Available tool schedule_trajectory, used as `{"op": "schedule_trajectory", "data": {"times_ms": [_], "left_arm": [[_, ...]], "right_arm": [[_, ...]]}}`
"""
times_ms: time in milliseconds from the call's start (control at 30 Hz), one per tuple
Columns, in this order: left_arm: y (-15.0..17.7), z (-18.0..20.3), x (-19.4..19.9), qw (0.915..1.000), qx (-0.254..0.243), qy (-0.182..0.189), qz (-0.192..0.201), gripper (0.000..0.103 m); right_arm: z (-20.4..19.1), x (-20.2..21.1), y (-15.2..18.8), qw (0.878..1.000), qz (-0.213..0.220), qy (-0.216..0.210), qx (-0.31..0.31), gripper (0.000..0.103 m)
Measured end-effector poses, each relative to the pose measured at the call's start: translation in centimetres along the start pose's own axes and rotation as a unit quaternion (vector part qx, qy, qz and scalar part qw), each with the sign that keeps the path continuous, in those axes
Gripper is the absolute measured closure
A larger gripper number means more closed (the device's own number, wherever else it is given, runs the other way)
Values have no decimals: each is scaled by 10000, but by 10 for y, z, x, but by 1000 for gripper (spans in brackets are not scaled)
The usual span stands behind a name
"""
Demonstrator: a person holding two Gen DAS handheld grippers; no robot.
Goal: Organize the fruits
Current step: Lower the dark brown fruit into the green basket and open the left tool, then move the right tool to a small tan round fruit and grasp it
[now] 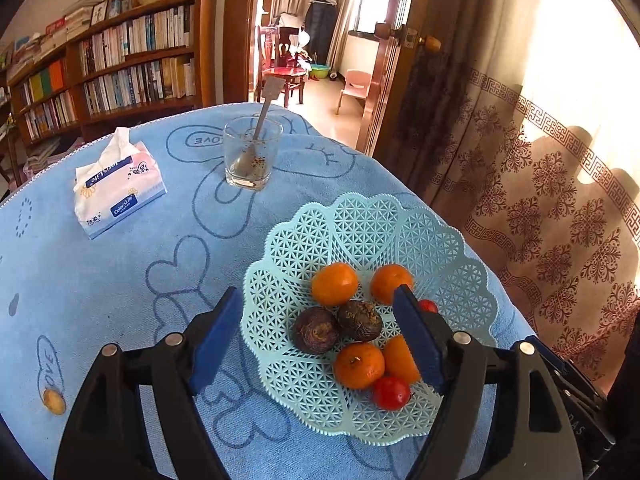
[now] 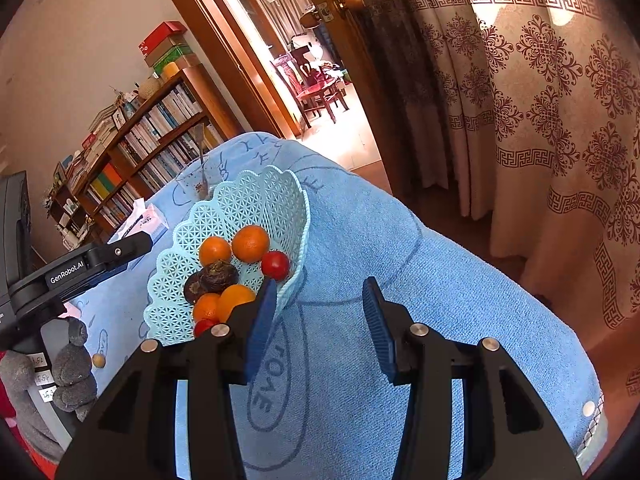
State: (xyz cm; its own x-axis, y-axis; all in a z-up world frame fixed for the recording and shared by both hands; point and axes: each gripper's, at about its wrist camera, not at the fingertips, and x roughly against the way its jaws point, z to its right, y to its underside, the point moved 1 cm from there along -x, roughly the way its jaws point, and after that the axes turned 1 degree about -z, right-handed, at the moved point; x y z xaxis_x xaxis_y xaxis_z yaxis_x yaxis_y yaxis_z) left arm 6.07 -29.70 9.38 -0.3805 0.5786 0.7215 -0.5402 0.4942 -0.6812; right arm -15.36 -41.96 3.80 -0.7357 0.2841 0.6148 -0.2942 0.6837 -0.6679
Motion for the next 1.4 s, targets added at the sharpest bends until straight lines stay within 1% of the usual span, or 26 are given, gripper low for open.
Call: {"op": "schedule_trajectory", "data": {"times_ms": [133,333,433,667,800,933,1067,1267,1400], "left_arm": [[5,-15,12,9998,161,-101,81,21],[16,-31,36,9983,290,-387,339,20],[22,-39,50,9971,364,-480,458,20],[35,-67,92,9935,641,-567,753,20],[47,-90,120,9900,814,-695,922,20],[63,-123,145,9843,1138,-866,1030,20],[83,-160,165,9762,1521,-1113,1076,20],[121,-210,182,9623,2064,-1481,974,20],[143,-232,184,9543,2357,-1628,850,20]], "right_arm": [[-15,1,2,9999,-29,-50,127,57],[-36,9,5,9995,12,-115,305,57],[-46,15,6,9991,65,-140,398,51],[-73,33,14,9972,137,-258,684,51],[-92,43,22,9951,166,-375,905,51],[-115,44,31,9920,98,-540,1137,51],[-142,35,42,9870,-89,-755,1416,51],[-186,14,71,9739,-540,-1115,1902,51],[-214,-6,95,9618,-979,-1394,2145,51]]}}
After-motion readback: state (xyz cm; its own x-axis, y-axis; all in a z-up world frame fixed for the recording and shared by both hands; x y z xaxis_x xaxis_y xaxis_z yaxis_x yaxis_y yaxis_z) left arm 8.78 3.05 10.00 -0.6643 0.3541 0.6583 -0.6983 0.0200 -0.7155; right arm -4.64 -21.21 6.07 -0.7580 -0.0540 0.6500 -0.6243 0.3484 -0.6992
